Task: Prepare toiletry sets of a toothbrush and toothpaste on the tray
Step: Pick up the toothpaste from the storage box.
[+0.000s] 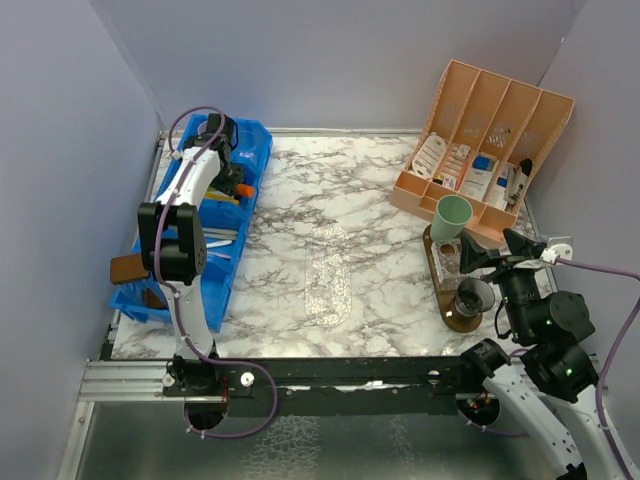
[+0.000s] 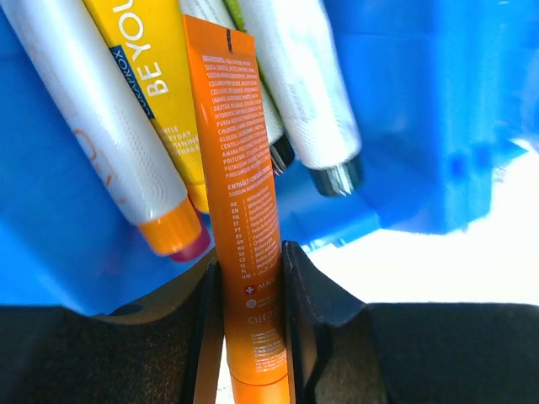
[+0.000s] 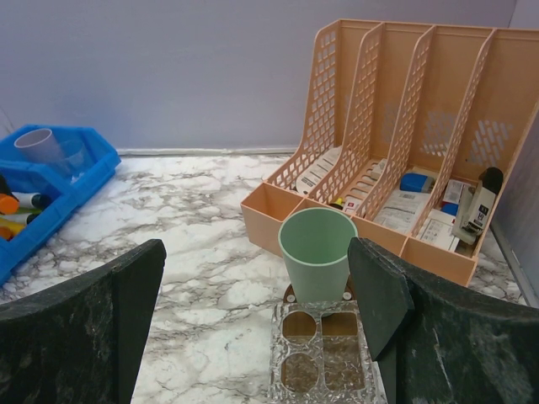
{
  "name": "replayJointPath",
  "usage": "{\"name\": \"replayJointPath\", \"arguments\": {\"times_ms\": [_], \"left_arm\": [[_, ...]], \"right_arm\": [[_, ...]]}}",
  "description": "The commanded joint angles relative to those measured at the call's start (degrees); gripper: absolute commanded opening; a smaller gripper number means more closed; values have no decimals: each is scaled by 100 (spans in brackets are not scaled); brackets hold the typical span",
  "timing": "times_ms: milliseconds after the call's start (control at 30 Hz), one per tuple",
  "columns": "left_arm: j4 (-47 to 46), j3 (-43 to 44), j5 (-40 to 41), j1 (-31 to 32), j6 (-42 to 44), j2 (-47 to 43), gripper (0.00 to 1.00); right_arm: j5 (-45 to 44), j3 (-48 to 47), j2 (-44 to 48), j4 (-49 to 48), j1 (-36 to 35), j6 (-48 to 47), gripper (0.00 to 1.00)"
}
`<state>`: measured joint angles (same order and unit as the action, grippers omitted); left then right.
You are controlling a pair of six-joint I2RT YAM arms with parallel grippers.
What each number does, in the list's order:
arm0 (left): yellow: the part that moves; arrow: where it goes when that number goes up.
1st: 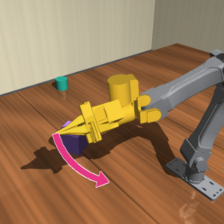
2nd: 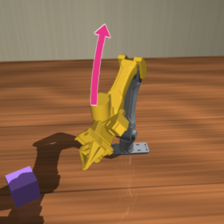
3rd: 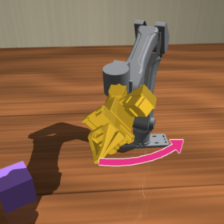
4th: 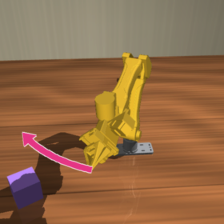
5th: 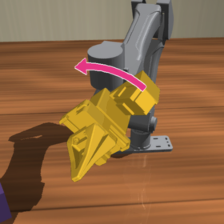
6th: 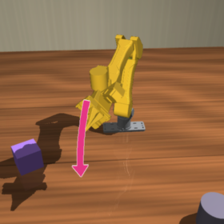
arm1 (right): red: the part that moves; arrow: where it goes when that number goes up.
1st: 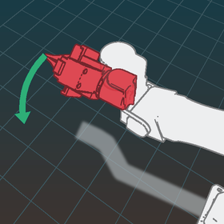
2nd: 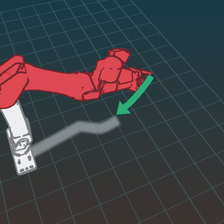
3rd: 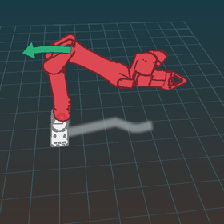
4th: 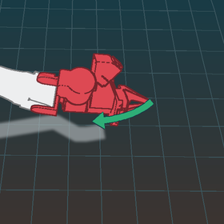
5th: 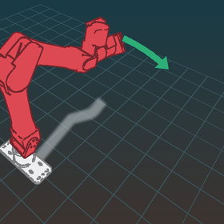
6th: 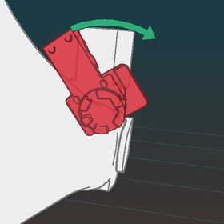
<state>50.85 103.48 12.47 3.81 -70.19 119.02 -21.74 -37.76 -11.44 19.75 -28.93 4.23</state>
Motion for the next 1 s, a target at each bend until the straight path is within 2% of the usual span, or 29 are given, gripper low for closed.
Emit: {"name": "replayJointPath", "arguments": {"times_ms": [0, 167, 267, 300, 367, 433, 500, 600, 700, 867, 967], "left_arm": [[-64, -93, -108, -21, -45, -1047, 23], [-487, -408, -308, -21, 313, -1933, 17], [-1286, -809, -758, -21, 849, -2631, 17], [-1817, -1080, -1099, -21, 1152, -2879, 16], [-3653, -1895, -2145, -1, 1861, -3599, 17], [-5597, -2910, -3118, 37, 2235, -4075, 26], [-6588, -3129, -3982, 89, 2535, -4257, 30], [-6765, -3062, -4809, 331, 3362, -4436, 28], [-6879, -3316, -5446, 785, 4157, -4732, 28], [-7040, -4113, -6112, 1576, 4819, -5066, 27], [-7054, -4335, -6541, 1926, 4888, -4999, 22]], "right_arm": [[-60, 18, -17, -105, -34, -46, 90], [-54, 20, -95, -96, -34, -71, 90], [-44, -23, -183, -64, -34, -75, 90], [-34, -53, -228, -46, -33, -85, 90], [-2, -127, -345, -4, -34, -67, 89], [73, -241, -493, 55, -34, -39, 89], [227, -400, -670, 131, -30, -10, 88], [567, -793, -944, 280, -31, 89, 88], [1268, -1194, -1290, 459, -34, 89, 88], [3345, -1889, -2070, 746, -27, -166, 88], [4639, -2361, -2779, 1025, -34, -114, 88]]}}
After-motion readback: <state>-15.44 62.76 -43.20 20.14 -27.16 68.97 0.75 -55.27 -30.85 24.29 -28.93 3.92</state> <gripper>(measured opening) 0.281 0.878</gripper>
